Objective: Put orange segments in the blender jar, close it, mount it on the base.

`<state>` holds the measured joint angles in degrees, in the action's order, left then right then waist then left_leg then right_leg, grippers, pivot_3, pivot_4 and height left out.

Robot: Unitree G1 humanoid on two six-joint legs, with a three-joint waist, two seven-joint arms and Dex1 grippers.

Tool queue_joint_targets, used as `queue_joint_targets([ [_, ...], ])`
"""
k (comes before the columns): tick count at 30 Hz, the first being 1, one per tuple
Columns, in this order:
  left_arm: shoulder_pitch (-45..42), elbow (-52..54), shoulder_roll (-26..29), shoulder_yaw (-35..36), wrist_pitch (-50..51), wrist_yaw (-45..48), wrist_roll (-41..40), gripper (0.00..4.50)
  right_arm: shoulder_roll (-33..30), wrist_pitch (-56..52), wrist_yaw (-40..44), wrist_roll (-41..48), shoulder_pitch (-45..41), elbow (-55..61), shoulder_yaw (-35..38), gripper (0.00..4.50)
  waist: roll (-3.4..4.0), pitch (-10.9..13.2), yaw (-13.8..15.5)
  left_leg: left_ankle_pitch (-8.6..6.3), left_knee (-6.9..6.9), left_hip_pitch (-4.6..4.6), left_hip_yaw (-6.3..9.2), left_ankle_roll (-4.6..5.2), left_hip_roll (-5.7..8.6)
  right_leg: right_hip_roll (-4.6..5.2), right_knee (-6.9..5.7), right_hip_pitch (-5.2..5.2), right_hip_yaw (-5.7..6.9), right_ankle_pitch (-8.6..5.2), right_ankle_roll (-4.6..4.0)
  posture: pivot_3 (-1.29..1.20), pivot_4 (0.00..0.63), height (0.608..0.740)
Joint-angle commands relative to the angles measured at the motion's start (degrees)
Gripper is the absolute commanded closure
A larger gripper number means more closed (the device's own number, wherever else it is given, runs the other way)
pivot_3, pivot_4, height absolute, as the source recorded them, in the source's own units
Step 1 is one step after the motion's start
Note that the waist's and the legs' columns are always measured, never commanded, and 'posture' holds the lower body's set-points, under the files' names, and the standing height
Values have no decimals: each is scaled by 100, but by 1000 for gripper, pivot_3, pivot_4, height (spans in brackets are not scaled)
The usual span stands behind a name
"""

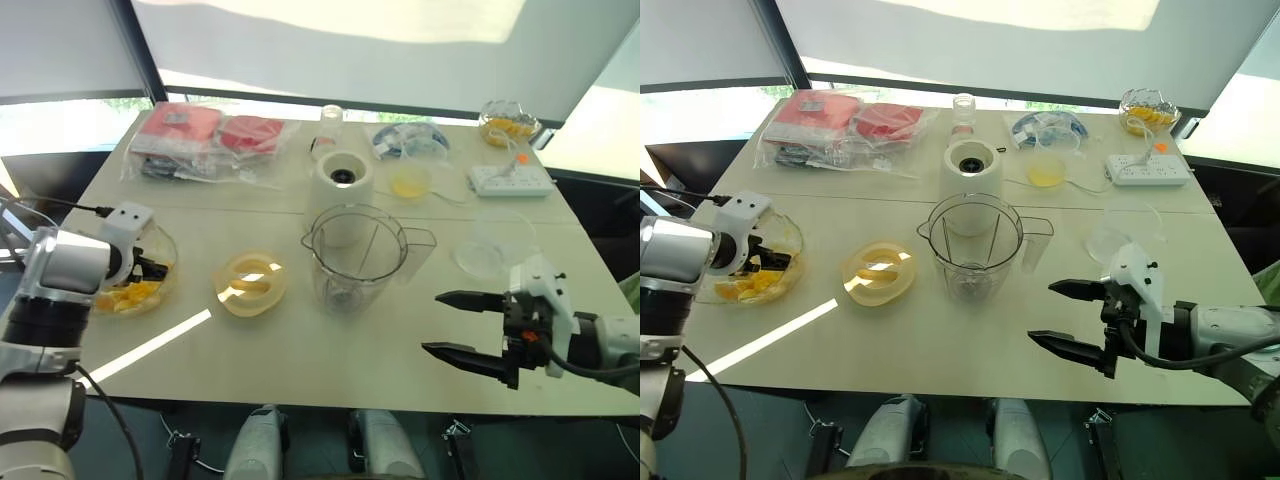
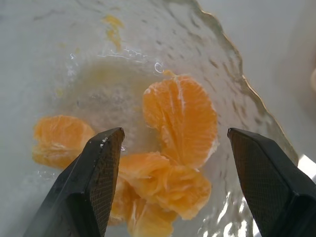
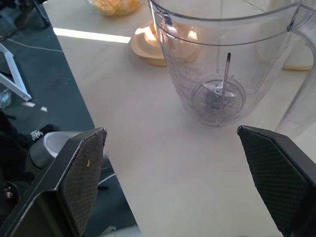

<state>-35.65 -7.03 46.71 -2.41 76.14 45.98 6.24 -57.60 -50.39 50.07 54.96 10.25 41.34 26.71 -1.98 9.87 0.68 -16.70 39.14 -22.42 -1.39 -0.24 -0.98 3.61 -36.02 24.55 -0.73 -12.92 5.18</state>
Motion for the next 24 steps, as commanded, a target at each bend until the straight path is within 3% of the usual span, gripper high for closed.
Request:
queue_joint_targets([
  [1,-53,-270,-144,235,-95,-415,-152,986,-145,-85,11,286,-46,198,276,0,0,0,2,0,0,0,0,0,0,2,0,0,0,0,0,0,150,740],
  [10,-193,-1234,-471,143,-721,-915,-380,986,-249,-261,-257,676,-135,410,495,0,-1,0,6,0,0,0,0,0,-3,11,2,0,-1,0,-1,0,150,740],
  [23,-434,-1769,-844,33,-1026,-1235,-489,986,-174,-163,-584,632,-92,503,318,0,8,-5,54,0,1,0,-1,-1,9,35,3,-5,2,0,-1,0,150,740],
  [24,-425,-1759,-859,25,-1030,-1243,-494,1509,-169,-148,-596,625,-101,502,301,0,9,-5,63,0,0,0,-1,0,9,38,3,-5,3,0,-1,0,150,740],
])
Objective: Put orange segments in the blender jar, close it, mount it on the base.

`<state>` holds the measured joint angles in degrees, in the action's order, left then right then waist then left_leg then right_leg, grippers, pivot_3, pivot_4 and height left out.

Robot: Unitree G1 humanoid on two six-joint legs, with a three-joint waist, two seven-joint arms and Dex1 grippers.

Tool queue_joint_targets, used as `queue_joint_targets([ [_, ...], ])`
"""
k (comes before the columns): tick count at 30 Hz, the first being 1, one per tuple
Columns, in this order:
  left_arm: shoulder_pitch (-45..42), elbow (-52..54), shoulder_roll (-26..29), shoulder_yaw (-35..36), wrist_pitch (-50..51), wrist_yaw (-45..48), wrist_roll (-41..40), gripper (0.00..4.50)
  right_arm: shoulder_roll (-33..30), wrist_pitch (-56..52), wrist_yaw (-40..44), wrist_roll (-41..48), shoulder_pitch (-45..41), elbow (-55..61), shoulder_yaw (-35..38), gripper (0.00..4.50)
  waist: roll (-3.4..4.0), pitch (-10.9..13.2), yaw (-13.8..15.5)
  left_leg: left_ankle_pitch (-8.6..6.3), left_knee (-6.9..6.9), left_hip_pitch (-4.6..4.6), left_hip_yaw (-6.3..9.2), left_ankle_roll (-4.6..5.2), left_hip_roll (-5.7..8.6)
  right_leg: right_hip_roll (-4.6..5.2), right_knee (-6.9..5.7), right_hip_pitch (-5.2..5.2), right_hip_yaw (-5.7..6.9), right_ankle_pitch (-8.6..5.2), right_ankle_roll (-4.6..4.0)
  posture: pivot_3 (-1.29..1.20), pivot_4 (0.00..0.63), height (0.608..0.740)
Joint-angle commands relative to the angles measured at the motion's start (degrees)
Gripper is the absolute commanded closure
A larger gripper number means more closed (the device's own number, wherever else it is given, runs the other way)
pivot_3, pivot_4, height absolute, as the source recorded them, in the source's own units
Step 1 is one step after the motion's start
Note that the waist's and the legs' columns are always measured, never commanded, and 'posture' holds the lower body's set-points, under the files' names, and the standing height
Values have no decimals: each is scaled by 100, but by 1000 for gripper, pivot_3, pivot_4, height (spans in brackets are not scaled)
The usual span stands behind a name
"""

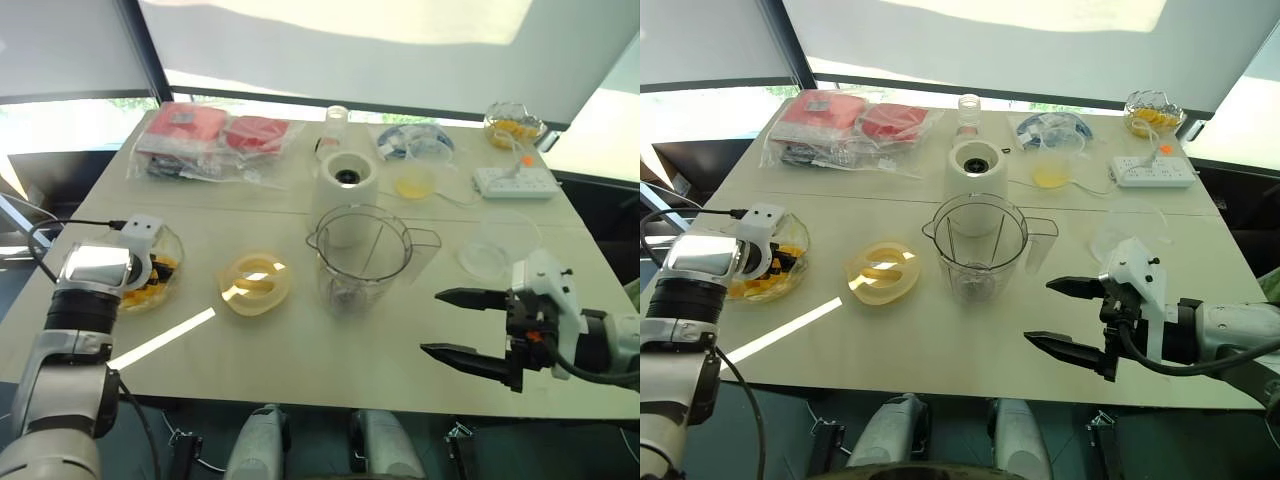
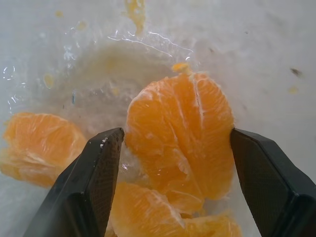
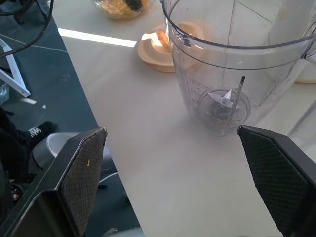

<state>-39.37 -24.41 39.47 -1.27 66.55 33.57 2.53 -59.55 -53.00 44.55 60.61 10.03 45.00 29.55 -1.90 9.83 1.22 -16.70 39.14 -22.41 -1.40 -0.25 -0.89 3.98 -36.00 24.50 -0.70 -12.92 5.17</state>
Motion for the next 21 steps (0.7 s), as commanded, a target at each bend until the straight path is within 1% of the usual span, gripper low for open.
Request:
queue_joint_targets([
  [1,-47,-13,-145,-95,-72,-6,-124,1769,29,125,-53,56,-85,134,6,0,1,0,19,0,0,0,0,0,0,0,0,0,0,0,0,0,150,740],
  [5,-27,62,-98,-44,56,-43,-152,3838,27,174,-57,3,-77,105,-41,0,0,0,42,0,0,0,-2,0,0,3,2,0,1,0,0,0,150,740],
  [11,42,258,102,42,217,-107,-224,3838,47,255,-81,-70,-131,50,-168,0,-2,1,23,0,-2,0,-5,0,0,5,4,2,1,0,0,0,150,740],
  [16,137,657,321,87,441,-107,-338,3838,60,338,-33,-203,-177,-27,-292,0,-10,7,-62,0,-3,-2,-3,0,-1,13,6,4,2,0,0,0,150,740],
  [20,232,1259,796,171,746,95,-555,3838,43,393,46,-276,-160,-93,-295,0,-20,13,-72,-1,-7,-6,-4,0,-5,13,7,11,2,0,0,0,150,740],
  [21,278,1463,1062,187,711,265,-633,3838,43,406,70,-302,-143,-110,-295,0,-19,14,-68,-1,-8,-6,-3,0,-5,13,7,11,2,0,0,0,150,740],
])
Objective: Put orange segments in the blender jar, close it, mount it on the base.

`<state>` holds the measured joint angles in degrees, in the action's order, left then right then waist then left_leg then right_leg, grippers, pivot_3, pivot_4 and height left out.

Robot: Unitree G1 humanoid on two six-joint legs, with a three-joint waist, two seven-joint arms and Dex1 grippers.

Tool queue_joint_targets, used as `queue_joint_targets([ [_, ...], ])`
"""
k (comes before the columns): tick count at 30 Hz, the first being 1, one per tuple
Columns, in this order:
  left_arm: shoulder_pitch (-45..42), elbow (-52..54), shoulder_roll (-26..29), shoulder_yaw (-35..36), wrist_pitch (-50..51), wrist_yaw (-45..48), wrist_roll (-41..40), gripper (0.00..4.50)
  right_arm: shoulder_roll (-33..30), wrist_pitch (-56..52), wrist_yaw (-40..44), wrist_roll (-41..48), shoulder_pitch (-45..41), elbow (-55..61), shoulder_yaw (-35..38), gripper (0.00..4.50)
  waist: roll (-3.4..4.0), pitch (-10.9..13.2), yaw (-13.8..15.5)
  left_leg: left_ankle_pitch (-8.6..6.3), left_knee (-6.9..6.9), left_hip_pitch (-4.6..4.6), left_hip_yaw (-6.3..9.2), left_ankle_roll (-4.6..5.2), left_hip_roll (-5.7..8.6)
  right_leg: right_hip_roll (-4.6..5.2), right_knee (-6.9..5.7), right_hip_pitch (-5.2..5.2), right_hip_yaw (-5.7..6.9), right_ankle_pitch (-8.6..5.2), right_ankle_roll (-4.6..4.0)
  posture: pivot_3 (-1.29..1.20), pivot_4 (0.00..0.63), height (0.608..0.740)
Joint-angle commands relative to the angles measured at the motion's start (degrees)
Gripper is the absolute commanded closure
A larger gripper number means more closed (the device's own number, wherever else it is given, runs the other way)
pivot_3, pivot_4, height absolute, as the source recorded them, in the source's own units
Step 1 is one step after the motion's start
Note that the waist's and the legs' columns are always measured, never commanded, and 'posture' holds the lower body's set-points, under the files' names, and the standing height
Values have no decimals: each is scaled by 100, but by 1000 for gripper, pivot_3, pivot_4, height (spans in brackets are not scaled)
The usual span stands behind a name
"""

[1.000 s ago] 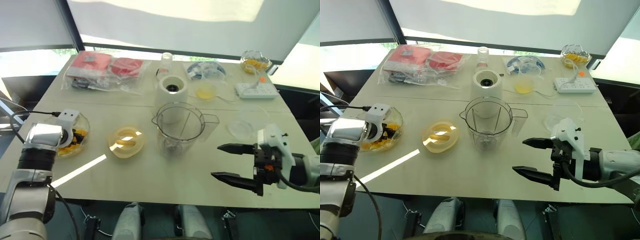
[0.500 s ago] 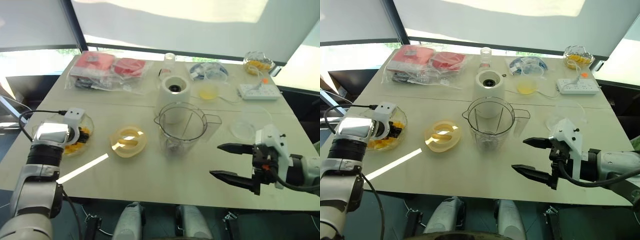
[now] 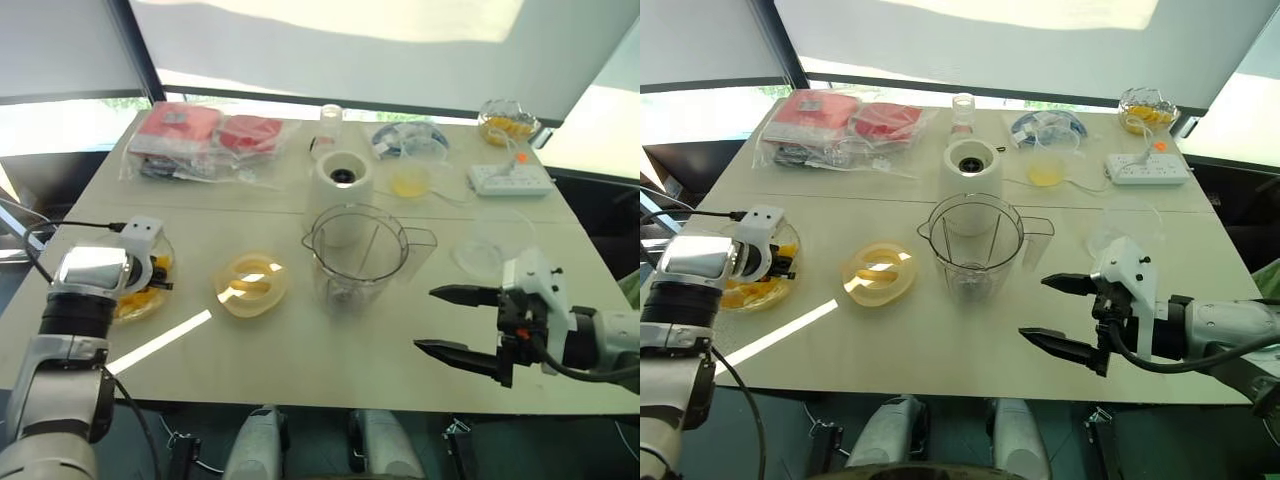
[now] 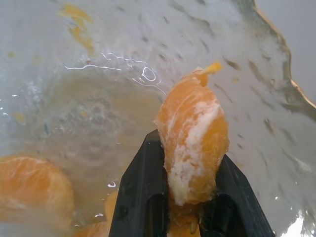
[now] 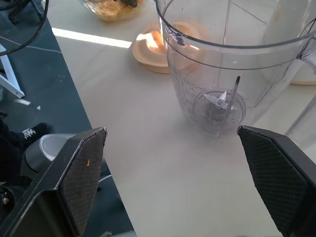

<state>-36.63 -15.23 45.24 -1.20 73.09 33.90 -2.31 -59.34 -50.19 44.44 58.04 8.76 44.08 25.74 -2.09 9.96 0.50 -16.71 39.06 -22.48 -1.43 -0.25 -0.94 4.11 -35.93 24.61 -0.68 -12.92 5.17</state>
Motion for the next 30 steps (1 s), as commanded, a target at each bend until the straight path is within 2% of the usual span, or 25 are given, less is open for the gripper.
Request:
queue_joint_targets([
  [1,33,721,738,197,22,399,-230,3838,27,137,104,-71,0,-44,83,0,-4,4,-1,0,-1,-1,0,0,0,0,0,2,0,0,0,0,150,740],
  [3,45,946,1151,246,-74,719,-428,3838,51,176,146,-140,32,-108,53,0,-2,6,6,0,-4,-3,0,-1,-1,1,2,6,0,0,-1,0,150,740],
  [6,44,929,1428,266,-384,1040,-640,3838,112,227,189,-222,51,-179,-12,0,13,8,24,-1,-6,-4,-4,-1,1,9,9,5,0,-1,-2,0,150,740],
  [11,-7,1085,1560,446,-1338,2079,-1267,3838,266,322,185,-475,110,-395,-65,0,18,11,27,-1,-5,-11,-4,-2,7,38,33,-3,20,1,-4,0,150,740],
  [15,-565,1571,1443,464,-1768,3075,-2043,3838,392,371,148,-559,230,-663,190,0,17,11,39,-3,-6,-43,-7,2,8,49,65,8,29,4,-9,0,150,740],
  [19,-2041,1328,573,-4,-2086,3993,-2674,3838,630,509,18,-803,468,-827,448,0,17,11,180,-2,8,-92,6,4,29,39,68,37,61,7,-6,0,150,740],
  [24,-3518,-101,-928,-596,-2609,4412,-2569,3838,991,799,-289,-1248,783,-670,555,0,33,5,176,-8,14,-79,-5,20,66,35,71,5,70,3,5,0,150,740],
  [25,-3676,-336,-1139,-777,-2816,4546,-2438,3838,1066,827,-355,-1296,843,-602,585,0,37,6,168,-8,19,-79,-2,20,67,32,73,3,71,10,34,0,150,740],
  [30,-3978,-1206,-1942,-1682,-3829,5140,-1734,3838,1453,836,-708,-1276,1146,-130,718,0,46,10,56,-8,17,-73,7,21,56,11,64,4,68,10,42,0,150,740],
])
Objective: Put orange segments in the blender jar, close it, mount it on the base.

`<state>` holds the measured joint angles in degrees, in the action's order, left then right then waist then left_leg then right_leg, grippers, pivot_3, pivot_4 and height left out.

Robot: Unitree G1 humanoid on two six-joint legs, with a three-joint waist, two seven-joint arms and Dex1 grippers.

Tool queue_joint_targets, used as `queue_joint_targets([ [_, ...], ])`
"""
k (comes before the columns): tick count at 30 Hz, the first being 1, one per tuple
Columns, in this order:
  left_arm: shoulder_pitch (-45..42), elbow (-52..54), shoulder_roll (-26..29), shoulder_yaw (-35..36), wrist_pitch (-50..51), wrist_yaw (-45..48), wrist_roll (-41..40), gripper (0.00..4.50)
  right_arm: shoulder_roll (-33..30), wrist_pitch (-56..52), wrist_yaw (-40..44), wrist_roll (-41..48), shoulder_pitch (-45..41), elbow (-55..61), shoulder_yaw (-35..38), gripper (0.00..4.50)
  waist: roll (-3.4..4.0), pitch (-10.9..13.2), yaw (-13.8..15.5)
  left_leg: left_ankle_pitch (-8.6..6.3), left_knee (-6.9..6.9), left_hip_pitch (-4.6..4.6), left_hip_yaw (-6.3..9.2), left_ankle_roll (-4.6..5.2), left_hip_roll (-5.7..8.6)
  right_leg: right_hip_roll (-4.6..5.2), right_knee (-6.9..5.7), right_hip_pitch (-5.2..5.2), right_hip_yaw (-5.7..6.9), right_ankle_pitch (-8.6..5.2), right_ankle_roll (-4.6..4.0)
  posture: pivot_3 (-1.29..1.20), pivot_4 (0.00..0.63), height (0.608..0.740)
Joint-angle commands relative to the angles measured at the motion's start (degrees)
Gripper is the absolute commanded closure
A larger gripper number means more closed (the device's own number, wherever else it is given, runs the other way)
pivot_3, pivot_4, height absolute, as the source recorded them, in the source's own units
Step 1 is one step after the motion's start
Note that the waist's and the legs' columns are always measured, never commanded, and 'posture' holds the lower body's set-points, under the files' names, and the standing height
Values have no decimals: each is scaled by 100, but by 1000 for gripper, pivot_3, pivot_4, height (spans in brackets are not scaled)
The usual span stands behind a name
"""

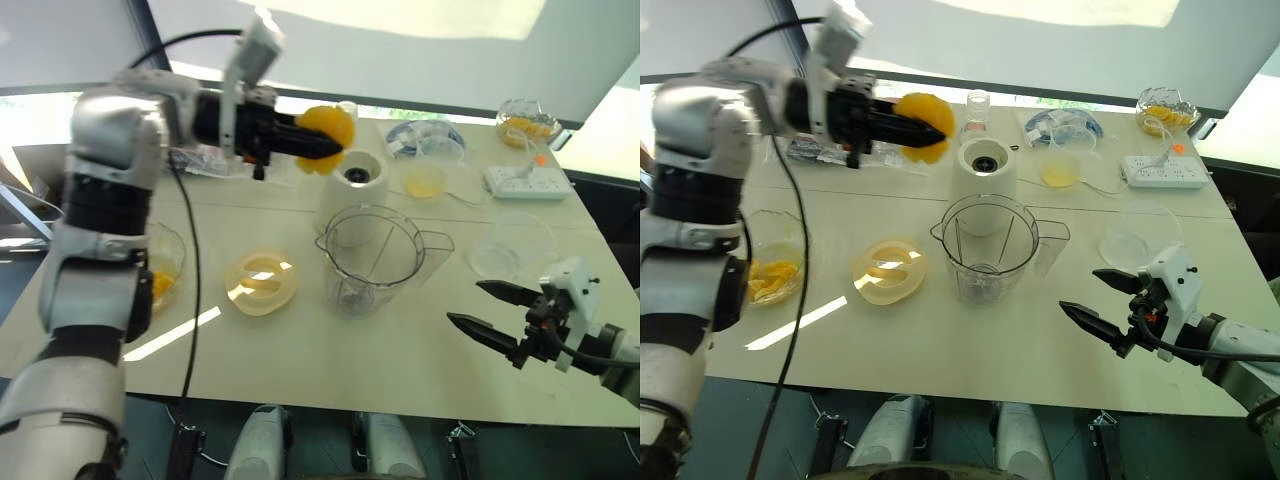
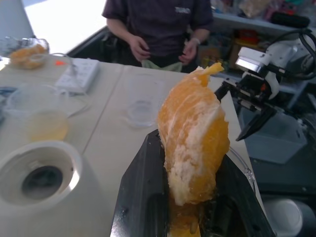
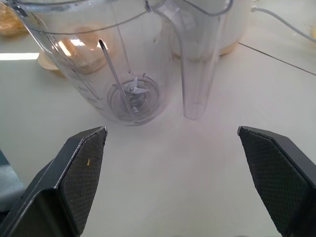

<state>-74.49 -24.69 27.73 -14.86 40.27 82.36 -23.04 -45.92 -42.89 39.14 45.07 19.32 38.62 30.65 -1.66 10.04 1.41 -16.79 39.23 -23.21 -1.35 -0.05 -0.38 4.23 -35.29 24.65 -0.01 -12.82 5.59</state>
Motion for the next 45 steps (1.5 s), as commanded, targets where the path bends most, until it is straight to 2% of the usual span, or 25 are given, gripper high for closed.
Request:
queue_joint_targets([
  [1,-166,-345,-343,-460,-700,339,460,3838,184,110,-242,20,166,506,238,0,4,1,-57,0,0,-1,4,0,-6,-6,-1,1,-1,0,0,0,150,740],
  [5,52,-518,-811,-821,-1412,372,891,3838,390,107,-508,23,297,751,234,0,9,3,-82,0,0,-3,10,0,-16,-19,-2,2,-2,0,-2,0,150,740],
  [9,195,-660,-1078,-999,-1683,214,1266,3838,454,80,-646,61,340,906,210,0,11,3,-76,0,0,-1,9,0,-19,-19,-4,3,-6,1,-5,0,150,740],
  [13,207,-700,-1181,-926,-1757,199,1328,2575,417,46,-752,109,305,931,288,0,11,3,-65,0,1,-1,11,0,-22,-22,-4,3,-5,2,-6,0,150,740],
  [18,231,-527,-1097,-798,-1749,168,1301,27,355,21,-749,131,279,886,288,0,11,3,-65,0,1,-2,11,1,-23,-22,-3,3,-5,2,-6,0,150,740],
  [22,189,-342,-1068,-408,-1569,-161,1126,27,304,29,-726,59,166,753,185,0,12,2,-68,0,1,0,12,1,-25,-22,-4,2,-6,2,-5,0,150,740],
  [25,437,186,-1134,446,-1676,-1027,774,27,403,113,-891,-187,45,558,95,0,12,3,-73,0,1,1,13,1,-26,-23,-7,2,-7,2,-5,0,150,740],
  [31,1015,1398,-781,1091,-443,-1893,359,27,789,432,-1314,-884,76,210,-48,0,22,-2,-70,0,0,9,16,0,-35,-35,-18,2,-12,13,14,0,150,740],
  [32,1295,1743,-529,1161,-705,-1755,356,27,900,542,-1510,-1130,27,56,-98,0,23,-2,-70,0,0,12,15,0,-38,-39,-23,2,-12,13,14,0,150,740],
  [35,1897,2591,77,1484,-355,-1593,-52,27,1119,943,-1889,-1868,-63,-425,-333,0,28,-3,-113,0,-2,31,11,-1,-50,-51,-33,1,-32,12,1,0,150,740],
  [39,2656,3540,543,1809,171,-1847,-506,27,1327,1287,-2511,-2625,-713,-1523,-562,0,29,-1,-115,1,-5,66,-10,-2,-49,-52,-59,-6,-64,3,-15,0,150,740],
  [45,3366,4324,930,2177,642,-2342,-895,27,1230,2118,-3026,-3446,-2377,-3909,-858,0,32,-2,-192,6,2,94,-27,-8,-40,-63,-62,-28,-112,9,-24,0,150,740],
])
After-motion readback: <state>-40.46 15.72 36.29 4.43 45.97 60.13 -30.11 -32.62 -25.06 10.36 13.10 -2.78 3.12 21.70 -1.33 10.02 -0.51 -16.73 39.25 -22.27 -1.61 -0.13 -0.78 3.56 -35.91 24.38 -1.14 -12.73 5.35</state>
